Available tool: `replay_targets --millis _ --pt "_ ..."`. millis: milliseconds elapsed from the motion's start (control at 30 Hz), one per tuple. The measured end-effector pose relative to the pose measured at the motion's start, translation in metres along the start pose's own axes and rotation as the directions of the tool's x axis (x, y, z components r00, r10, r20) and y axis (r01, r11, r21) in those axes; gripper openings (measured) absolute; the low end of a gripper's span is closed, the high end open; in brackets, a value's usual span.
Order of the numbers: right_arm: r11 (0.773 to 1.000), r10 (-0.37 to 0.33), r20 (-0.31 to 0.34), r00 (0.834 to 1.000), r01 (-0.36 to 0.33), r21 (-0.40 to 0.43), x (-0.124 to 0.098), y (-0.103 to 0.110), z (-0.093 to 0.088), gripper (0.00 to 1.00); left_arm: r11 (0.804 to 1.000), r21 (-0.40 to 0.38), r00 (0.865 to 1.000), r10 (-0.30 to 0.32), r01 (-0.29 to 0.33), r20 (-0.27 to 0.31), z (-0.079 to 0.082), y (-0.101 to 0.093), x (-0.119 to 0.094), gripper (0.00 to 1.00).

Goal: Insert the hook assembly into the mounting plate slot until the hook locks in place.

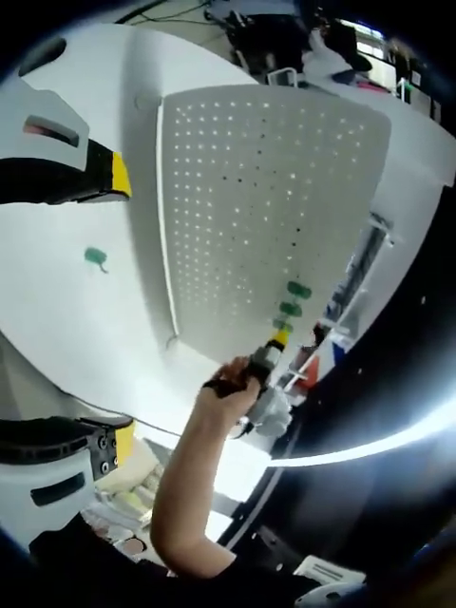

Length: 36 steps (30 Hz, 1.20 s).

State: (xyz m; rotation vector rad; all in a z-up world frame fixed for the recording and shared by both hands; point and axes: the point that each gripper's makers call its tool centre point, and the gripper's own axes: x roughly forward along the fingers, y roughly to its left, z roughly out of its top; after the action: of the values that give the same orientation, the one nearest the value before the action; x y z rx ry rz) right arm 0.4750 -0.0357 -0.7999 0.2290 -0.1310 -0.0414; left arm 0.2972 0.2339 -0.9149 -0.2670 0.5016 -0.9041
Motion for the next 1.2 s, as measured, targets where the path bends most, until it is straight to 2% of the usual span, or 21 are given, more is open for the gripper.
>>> replay_targets --millis 133,200,367,467,633,700,733,767,800,833,900,1000,1100,1167,1200 --pt "0.999 0.012 -0.004 1.000 -0.012 -0.029 -0.011 0.000 0.009 0.23 1.000 0.000 1.000 0.018 -0.018 -0.011 -0.004 0.004 -0.005 0.95" --pt "0.999 0.015 -0.028 1.000 -0.016 -0.046 -0.021 -0.002 0.006 0.24 1.000 0.002 1.000 0.022 -0.022 -0.009 -0.005 0.003 -0.007 0.94" --pt "0.987 0.051 -0.106 0.993 -0.066 -0.147 -0.048 -0.002 -0.008 0.26 0.999 0.008 0.999 0.034 -0.034 -0.036 -0.014 0.004 -0.011 0.95" --pt "0.985 0.059 -0.120 0.991 -0.077 -0.152 -0.060 -0.003 -0.010 0.30 0.999 0.018 0.998 0.046 -0.045 -0.053 -0.019 0.004 -0.013 0.95" --pt "0.973 0.101 -0.185 0.978 -0.136 -0.188 -0.083 0.002 -0.020 0.30 0.998 0.030 0.996 0.059 -0.057 -0.070 -0.023 0.004 -0.016 0.95" --pt "0.964 0.126 -0.250 0.960 -0.178 -0.198 -0.094 0.005 -0.029 0.32 0.997 0.044 0.994 0.068 -0.064 -0.082 -0.025 0.004 -0.018 0.95" --pt "0.952 0.112 -0.293 0.949 -0.188 -0.243 -0.100 0.003 -0.037 0.32 0.996 0.055 0.993 0.072 -0.067 -0.090 -0.026 0.002 -0.019 0.95" --pt "0.943 0.105 -0.301 0.948 -0.191 -0.271 -0.103 0.001 -0.039 0.32 0.996 0.062 0.992 0.075 -0.069 -0.098 -0.028 0.003 -0.020 0.94" --pt "0.936 0.113 -0.328 0.938 -0.211 -0.281 -0.110 0.001 -0.045 0.32 0.995 0.069 0.991 0.081 -0.074 -0.104 -0.029 0.003 -0.020 0.93" --pt "0.934 0.119 -0.343 0.932 -0.222 -0.279 -0.114 0.002 -0.048 0.33 0.987 0.119 0.985 0.121 -0.107 -0.122 -0.031 0.010 -0.024 0.90" --pt "0.931 0.131 -0.373 0.919 -0.243 -0.272 -0.123 0.000 -0.056 0.35 0.977 0.175 0.977 0.148 -0.121 -0.154 -0.037 0.012 -0.026 0.91" --pt "0.924 0.134 -0.413 0.901 -0.264 -0.277 -0.139 -0.002 -0.065 0.37 0.982 0.156 0.979 0.134 -0.109 -0.155 -0.039 0.010 -0.026 0.95" --pt "0.879 0.128 -0.478 0.869 -0.322 -0.351 -0.157 -0.005 -0.082 0.39 0.984 0.145 0.978 0.127 -0.103 -0.166 -0.043 0.007 -0.027 0.94" --pt "0.884 0.138 -0.483 0.864 -0.328 -0.333 -0.164 -0.004 -0.087 0.39 0.983 0.155 0.976 0.122 -0.094 -0.179 -0.047 0.005 -0.027 0.94" --pt "0.882 0.142 -0.501 0.854 -0.338 -0.327 -0.172 -0.003 -0.091 0.39 0.984 0.157 0.976 0.119 -0.090 -0.185 -0.048 0.004 -0.027 0.95"
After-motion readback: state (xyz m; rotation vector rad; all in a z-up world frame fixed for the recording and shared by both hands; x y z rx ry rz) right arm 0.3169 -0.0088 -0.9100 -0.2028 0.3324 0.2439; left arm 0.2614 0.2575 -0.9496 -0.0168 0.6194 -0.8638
